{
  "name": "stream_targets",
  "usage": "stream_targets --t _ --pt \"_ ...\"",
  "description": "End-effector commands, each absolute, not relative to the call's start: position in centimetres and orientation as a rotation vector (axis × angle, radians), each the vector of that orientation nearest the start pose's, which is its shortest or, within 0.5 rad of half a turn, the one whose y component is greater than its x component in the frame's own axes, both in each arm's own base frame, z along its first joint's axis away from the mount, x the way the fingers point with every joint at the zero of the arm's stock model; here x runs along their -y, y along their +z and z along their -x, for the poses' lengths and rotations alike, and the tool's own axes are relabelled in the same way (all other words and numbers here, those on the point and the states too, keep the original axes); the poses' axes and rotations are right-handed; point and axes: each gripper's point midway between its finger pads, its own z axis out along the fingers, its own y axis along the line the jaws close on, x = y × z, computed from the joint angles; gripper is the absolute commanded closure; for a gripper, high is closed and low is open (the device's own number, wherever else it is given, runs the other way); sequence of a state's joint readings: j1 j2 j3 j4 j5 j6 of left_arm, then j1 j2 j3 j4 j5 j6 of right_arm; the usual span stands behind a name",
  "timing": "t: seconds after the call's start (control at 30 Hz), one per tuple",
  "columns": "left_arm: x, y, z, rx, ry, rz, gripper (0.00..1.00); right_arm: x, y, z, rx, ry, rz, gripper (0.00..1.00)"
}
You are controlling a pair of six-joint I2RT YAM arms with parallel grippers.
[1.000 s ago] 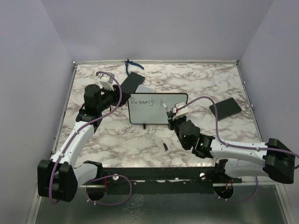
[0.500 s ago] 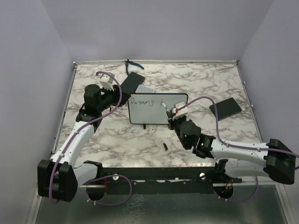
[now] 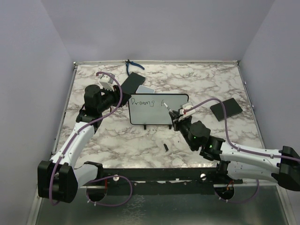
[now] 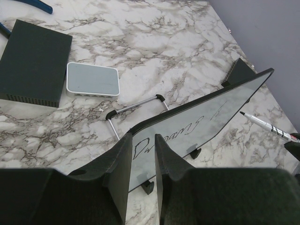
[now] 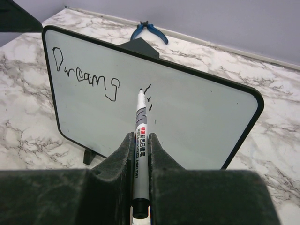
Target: Write a sentence on the whiteboard
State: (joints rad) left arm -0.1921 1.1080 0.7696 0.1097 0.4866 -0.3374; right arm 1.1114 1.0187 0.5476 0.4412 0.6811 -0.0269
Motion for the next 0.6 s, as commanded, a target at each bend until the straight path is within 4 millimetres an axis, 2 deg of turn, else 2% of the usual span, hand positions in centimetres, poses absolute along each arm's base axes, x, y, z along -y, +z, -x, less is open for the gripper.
stream_targets --t 0.0,0.27,0.43,0.57 --pt "16.4 24.2 -33.1 -1.808 -0.825 -0.241 0.73 -23.9 22.1 -24.7 -1.626 0.266 0.343 1.00" --pt "16.4 24.0 -33.1 -1.810 -0.821 -0.240 0.73 -22.9 21.4 -24.6 -1.643 0.250 0.311 0.99" --pt "16.4 24.0 -33.1 -1.811 -0.821 -0.238 0.73 -22.8 21.4 -25.1 -1.630 0.233 0.302 1.00" --pt "16.3 24.0 -33.1 -1.809 -0.819 -0.238 0.73 -23.4 21.5 -25.3 -1.617 0.256 0.309 0.99"
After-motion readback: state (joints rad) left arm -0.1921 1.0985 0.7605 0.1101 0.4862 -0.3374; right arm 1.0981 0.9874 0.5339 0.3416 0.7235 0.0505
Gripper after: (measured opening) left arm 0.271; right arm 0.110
